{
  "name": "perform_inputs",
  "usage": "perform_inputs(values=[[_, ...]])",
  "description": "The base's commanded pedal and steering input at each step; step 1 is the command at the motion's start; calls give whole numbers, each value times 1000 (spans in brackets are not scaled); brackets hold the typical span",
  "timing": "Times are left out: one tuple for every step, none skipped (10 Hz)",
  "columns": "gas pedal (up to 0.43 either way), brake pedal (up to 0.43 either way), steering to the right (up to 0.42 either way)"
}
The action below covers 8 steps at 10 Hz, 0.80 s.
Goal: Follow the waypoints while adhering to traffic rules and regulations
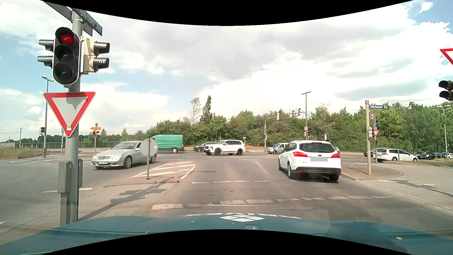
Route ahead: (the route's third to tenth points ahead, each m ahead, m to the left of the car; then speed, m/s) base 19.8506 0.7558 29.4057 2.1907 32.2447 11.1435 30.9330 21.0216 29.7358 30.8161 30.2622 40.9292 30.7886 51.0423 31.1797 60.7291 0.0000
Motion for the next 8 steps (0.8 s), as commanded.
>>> perform_inputs(values=[[0, 341, -28], [0, 341, -28], [0, 341, -28], [0, 341, -28], [0, 341, -28], [0, 341, -28], [0, 341, -28], [0, 341, -28]])
